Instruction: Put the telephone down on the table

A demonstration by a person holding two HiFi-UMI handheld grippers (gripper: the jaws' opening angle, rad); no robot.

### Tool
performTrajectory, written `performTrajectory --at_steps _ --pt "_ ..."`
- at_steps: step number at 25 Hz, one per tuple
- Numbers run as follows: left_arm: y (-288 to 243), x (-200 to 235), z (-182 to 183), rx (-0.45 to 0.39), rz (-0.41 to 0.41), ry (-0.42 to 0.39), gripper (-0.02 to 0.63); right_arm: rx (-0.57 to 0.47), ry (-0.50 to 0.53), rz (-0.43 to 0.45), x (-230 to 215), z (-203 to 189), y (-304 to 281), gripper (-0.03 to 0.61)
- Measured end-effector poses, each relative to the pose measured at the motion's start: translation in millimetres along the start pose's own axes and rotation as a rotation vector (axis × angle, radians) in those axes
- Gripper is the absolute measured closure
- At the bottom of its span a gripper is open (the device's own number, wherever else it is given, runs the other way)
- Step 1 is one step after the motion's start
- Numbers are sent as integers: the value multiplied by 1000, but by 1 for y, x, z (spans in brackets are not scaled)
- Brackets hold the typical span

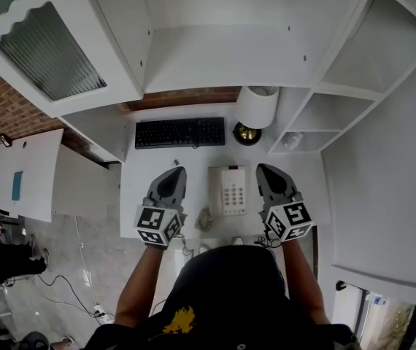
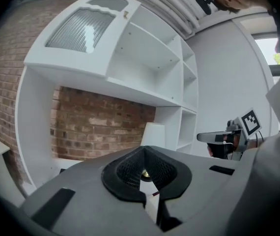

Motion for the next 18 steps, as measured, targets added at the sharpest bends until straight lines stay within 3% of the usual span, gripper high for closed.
performTrajectory --at_steps 10,18 --pt "47 44 11 -46 166 34 597 -10 -18 -141 -47 9 50 581" --pt "63 46 15 -56 196 43 597 -39 -48 -181 -58 14 68 581"
Point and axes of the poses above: the fingertips, and each gripper's own axes: y backward along the fingers, x to its left, z out of its top, the point moved 9 cm from there along y, backward along the fingers, and after that the axes turned 2 degrees about -z, right-handed, at the moved point
